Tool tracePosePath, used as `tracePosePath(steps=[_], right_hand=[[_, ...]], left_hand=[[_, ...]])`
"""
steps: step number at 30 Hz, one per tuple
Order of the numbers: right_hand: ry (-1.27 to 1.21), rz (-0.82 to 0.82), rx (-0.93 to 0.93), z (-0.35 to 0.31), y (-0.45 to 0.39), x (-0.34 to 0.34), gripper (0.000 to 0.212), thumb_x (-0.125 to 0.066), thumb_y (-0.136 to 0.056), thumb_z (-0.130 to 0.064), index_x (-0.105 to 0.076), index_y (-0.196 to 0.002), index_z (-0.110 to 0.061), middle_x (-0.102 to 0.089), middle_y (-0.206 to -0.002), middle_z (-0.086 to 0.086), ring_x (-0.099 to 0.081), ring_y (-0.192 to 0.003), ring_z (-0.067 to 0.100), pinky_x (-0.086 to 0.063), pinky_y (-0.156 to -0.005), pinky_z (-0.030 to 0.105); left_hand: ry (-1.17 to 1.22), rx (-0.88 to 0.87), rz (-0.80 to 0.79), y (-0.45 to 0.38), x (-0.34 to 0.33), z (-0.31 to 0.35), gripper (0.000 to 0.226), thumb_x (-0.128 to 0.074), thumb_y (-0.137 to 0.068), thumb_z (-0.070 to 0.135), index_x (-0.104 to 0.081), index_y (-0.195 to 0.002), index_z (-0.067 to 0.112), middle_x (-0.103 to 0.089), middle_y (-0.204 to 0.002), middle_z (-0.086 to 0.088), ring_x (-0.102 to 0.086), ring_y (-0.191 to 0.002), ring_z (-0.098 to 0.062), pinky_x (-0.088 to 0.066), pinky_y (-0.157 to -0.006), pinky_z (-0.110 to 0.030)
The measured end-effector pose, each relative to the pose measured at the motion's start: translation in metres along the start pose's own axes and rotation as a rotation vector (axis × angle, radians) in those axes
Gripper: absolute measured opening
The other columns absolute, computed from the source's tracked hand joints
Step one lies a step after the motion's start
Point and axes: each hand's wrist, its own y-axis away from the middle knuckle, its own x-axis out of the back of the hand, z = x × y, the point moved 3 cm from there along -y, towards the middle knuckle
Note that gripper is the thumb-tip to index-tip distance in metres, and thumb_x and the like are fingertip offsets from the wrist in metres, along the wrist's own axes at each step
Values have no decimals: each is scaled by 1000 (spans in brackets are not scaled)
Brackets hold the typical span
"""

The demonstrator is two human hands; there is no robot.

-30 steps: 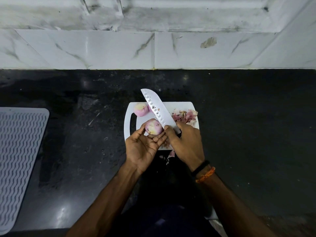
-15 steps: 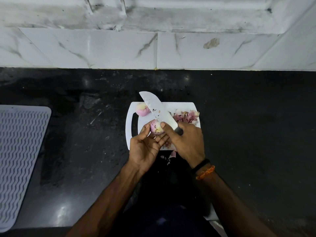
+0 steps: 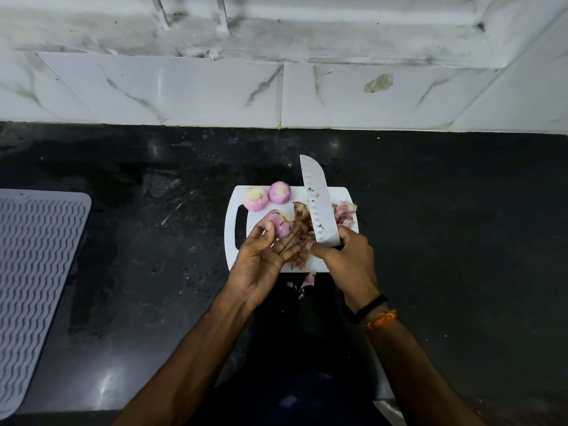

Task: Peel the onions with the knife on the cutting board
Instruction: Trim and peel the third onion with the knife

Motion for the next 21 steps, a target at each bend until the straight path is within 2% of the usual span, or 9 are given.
tracePosePath(steps=[2,4,6,8,10,12,14,18,21], right_hand=[[-30,-7,-3,1,0,-2,33,-79,-74,-16,-74,-106,-23,-75,-91,-9,-71,-87,10,-61,-76,35],[-62,-6,-7,0,1,-3,35,-80,-75,-17,-74,-109,-24,-76,-91,-10,-71,-87,8,-61,-77,34],[-75,-1,-3,0,2,-2,37,-81,-76,-18,-74,-112,-25,-76,-92,-11,-71,-88,6,-60,-77,31],[-82,6,-6,1,2,-1,36,-81,-76,-17,-74,-111,-25,-76,-92,-11,-71,-88,7,-59,-75,29],[-94,2,-20,2,3,0,33,-80,-76,-17,-75,-108,-26,-76,-92,-11,-71,-89,9,-59,-76,30],[-128,-11,-41,4,3,1,29,-80,-76,-18,-75,-103,-28,-76,-93,-11,-71,-88,9,-58,-75,31],[-156,-13,-67,6,4,2,26,-80,-76,-16,-75,-98,-28,-76,-90,-11,-70,-82,7,-55,-68,27],[-215,-20,-111,9,4,5,20,-76,-79,-10,-76,-97,-19,-70,-72,-11,-60,-61,0,-44,-52,16],[-302,-39,-112,8,5,6,11,-74,-84,-8,-74,-95,-11,-69,-70,-7,-58,-56,0,-42,-48,14]], left_hand=[[-32,13,11,1,-2,-1,39,-66,-90,27,-64,-120,2,-60,-132,-28,-56,-128,-38,-38,-111,-62],[-44,36,53,1,-4,-1,36,-55,-93,35,-77,-104,8,-67,-124,-22,-60,-125,-34,-33,-114,-62],[-74,54,82,3,-7,0,40,-54,-89,42,-81,-95,13,-72,-115,-15,-66,-116,-29,-37,-112,-60],[-156,30,76,6,-8,2,35,-58,-88,40,-79,-98,13,-73,-113,-14,-69,-110,-29,-44,-107,-58],[-307,-62,76,8,-8,6,24,-69,-85,26,-73,-105,12,-72,-112,-17,-68,-110,-33,-52,-99,-53],[-522,-194,116,7,-9,10,40,-82,-73,12,-70,-112,11,-74,-110,-14,-69,-107,-30,-58,-89,-41],[-726,-335,162,6,-11,15,57,-91,-60,6,-68,-111,9,-75,-104,-5,-70,-98,-22,-57,-80,-29],[-1021,-522,118,3,-16,21,54,-98,-56,17,-69,-101,15,-71,-98,9,-61,-76,-8,-51,-67,-24],[-1071,-532,96,0,-21,23,45,-96,-60,19,-71,-97,16,-73,-96,6,-62,-75,-6,-47,-64,-21]])
